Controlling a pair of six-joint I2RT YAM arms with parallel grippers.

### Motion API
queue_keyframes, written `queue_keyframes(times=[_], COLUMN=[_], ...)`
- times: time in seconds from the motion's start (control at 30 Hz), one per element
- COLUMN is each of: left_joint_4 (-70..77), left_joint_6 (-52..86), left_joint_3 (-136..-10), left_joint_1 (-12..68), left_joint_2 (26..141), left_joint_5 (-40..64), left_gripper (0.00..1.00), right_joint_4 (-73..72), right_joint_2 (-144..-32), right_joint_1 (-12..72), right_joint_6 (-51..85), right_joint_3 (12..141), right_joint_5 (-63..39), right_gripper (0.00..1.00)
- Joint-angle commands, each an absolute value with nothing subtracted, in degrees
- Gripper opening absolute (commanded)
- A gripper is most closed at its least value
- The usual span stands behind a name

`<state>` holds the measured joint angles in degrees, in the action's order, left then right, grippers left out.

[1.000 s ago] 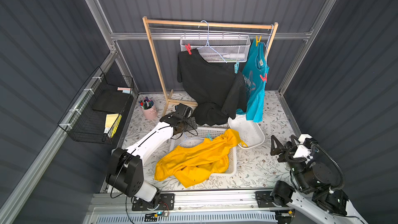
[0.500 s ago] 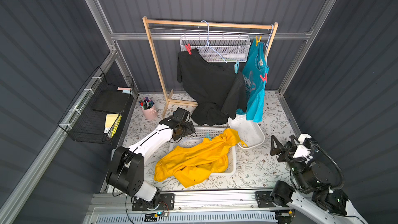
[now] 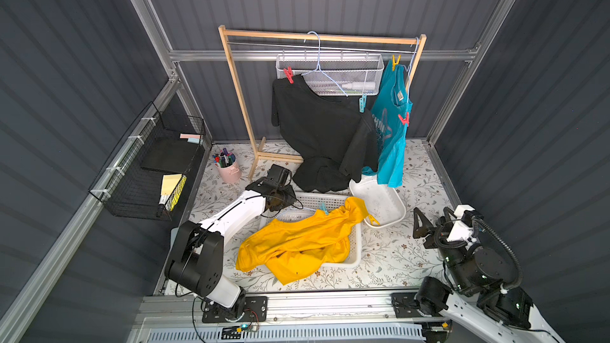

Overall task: Remove the clothespins securing t-shirts to the hanger
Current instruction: Pick up the hanger from the basket.

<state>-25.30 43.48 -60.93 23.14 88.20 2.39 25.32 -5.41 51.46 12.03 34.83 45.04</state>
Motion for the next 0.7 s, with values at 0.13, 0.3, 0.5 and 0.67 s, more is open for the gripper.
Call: queue_keyframes(times=[0.13,0.3,0.5,0.67], left_joint_4=[-19.6,-18.9,-14.8,-11.5], left_joint_6=[35.0,31.6,24.0,19.6], left_joint_3=[-56.7,-54.7,-54.8,-55.1], left_joint_1=[22.8,22.8,22.9,22.9], left_joint_2=[80.6,76.8,74.9,74.1], left_joint_5=[6.2,11.0,17.3,24.3], left_gripper=[0.1,0.04,0.02,0.05], right_joint_4=[25.7,25.7,24.3,22.5], right_joint_2=[-5.4,-5.7,-6.9,-8.8], right_joint_1=[51.6,51.6,51.6,51.6], right_joint_6=[13.0,12.6,11.3,9.6], right_joint_3=[35.6,35.6,35.2,35.1], right_joint_5=[45.4,45.1,43.6,38.0], right_gripper=[0.99,0.99,0.99,0.99])
